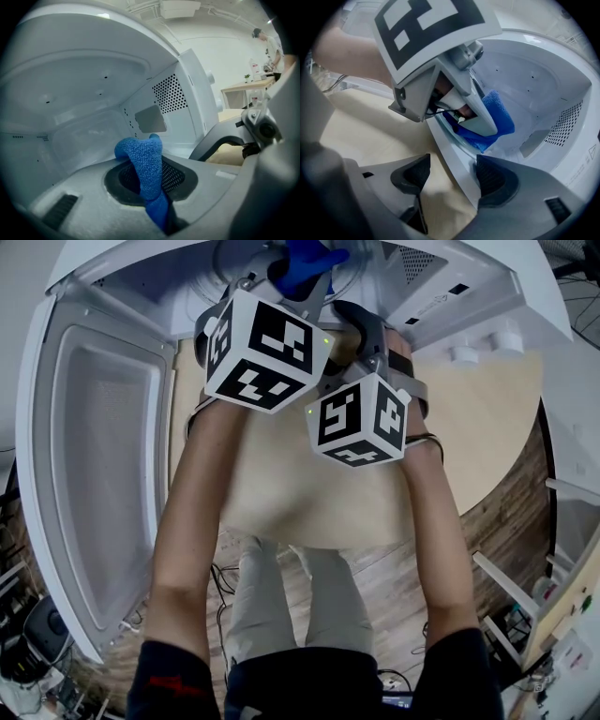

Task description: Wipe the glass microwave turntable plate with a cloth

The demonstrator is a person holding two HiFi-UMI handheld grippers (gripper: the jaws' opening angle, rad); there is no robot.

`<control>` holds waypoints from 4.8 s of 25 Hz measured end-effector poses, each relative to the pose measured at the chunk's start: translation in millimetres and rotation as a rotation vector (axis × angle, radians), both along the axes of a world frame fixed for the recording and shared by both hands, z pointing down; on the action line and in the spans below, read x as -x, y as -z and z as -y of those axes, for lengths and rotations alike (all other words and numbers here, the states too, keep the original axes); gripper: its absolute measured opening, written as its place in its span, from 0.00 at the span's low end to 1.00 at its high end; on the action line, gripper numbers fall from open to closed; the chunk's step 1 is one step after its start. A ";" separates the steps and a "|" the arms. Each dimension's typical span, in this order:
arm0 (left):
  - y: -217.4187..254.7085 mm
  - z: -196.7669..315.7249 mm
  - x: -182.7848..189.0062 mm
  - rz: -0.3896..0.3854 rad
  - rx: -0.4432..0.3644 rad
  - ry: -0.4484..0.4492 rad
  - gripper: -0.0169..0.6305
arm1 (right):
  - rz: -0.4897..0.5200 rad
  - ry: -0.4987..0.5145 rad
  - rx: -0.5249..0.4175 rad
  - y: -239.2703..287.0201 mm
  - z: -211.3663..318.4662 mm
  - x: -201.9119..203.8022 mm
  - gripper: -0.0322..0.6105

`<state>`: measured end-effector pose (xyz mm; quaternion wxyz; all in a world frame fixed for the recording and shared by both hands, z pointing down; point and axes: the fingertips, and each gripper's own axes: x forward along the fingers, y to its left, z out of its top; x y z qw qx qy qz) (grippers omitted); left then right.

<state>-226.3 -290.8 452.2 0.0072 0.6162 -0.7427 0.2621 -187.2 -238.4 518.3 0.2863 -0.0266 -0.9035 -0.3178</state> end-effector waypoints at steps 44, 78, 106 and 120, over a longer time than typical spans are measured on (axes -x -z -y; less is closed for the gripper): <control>-7.8 -53.7 65.7 0.239 0.093 0.217 0.11 | 0.000 0.009 0.003 0.2 -1.4 0.0 0.50; -10.2 -2.1 26.0 0.228 0.115 0.053 0.11 | 0.000 0.001 0.000 0.1 -0.1 0.4 0.50; -12.9 10.8 1.2 0.293 0.153 -0.058 0.11 | 0.000 0.004 0.000 0.0 -0.1 0.4 0.50; -13.1 -12.2 28.0 0.290 0.135 0.011 0.11 | 0.000 0.004 0.000 0.3 -0.4 0.3 0.50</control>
